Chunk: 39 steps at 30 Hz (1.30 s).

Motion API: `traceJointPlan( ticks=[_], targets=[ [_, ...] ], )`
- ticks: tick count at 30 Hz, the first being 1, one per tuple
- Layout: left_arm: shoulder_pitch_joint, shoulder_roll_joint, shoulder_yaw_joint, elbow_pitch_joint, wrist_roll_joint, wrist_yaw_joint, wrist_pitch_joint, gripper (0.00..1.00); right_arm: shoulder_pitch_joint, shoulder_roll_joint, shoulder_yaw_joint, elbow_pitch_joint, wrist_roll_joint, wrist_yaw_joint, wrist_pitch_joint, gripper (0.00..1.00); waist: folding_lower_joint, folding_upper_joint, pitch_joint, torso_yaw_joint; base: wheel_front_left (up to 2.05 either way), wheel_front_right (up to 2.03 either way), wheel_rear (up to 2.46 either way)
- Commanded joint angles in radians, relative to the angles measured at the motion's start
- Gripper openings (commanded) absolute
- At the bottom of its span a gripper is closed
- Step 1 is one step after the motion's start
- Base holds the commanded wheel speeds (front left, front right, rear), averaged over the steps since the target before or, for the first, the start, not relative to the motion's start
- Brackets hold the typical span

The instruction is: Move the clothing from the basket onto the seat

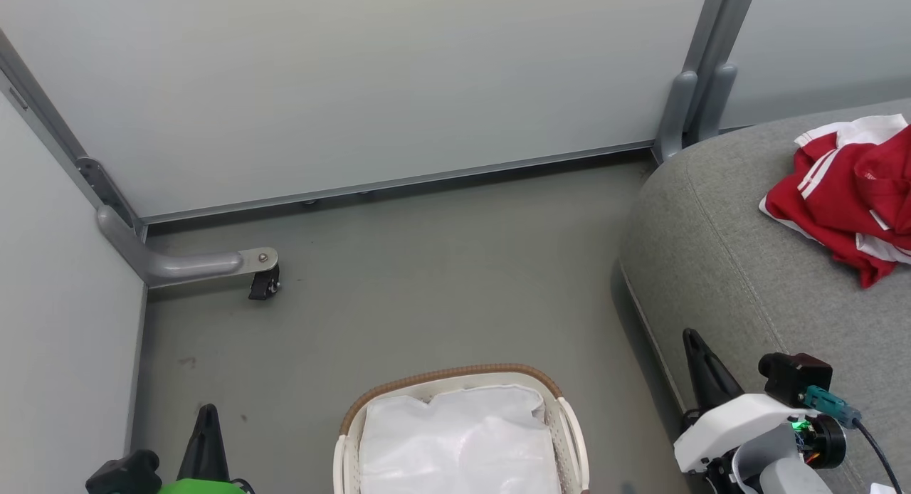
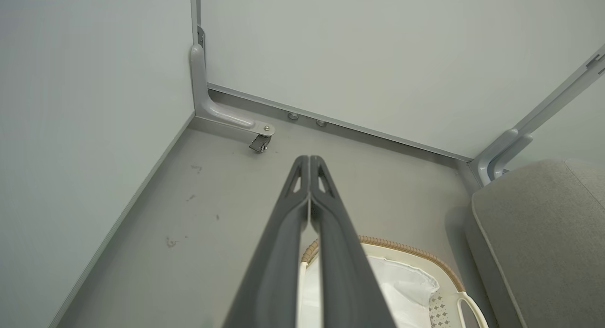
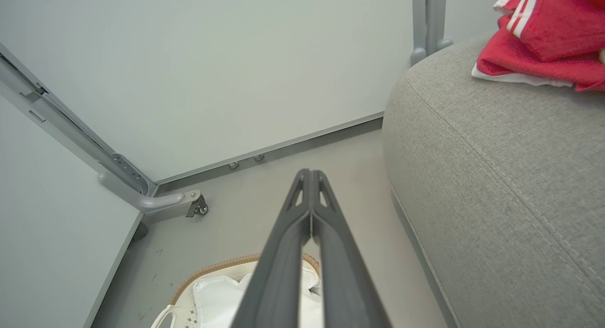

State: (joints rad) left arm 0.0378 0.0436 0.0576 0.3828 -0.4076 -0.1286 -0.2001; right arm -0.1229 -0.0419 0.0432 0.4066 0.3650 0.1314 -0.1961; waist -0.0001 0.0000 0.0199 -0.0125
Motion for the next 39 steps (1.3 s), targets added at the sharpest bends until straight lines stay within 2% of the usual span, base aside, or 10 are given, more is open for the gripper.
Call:
traceJointPlan(
  ticks=[1, 19, 39],
  targets=[
    [-0.030, 0.004, 0.004, -0.023, -0.046, 0.000, 0.010, 0.00, -0.010, -0.004, -0.008, -0.023, 0.048, 0.000, 0.009, 0.00, 0.0001, 0.0000, 0.000, 0.000, 0.00, 0.00, 0.00],
    [-0.060, 0.006, 0.016, -0.053, -0.327, -0.001, 0.082, 0.00, -0.004, -0.005, -0.044, -0.059, 0.338, 0.000, 0.081, 0.00, 0.0001, 0.0000, -0.003, 0.002, 0.00, 0.00, 0.00],
    [-0.088, 0.007, 0.028, -0.079, -0.580, -0.002, 0.149, 0.00, 0.002, -0.007, -0.077, -0.090, 0.600, 0.000, 0.147, 0.00, 0.0001, 0.0000, -0.006, 0.004, 0.00, 0.00, 0.00]
  ],
)
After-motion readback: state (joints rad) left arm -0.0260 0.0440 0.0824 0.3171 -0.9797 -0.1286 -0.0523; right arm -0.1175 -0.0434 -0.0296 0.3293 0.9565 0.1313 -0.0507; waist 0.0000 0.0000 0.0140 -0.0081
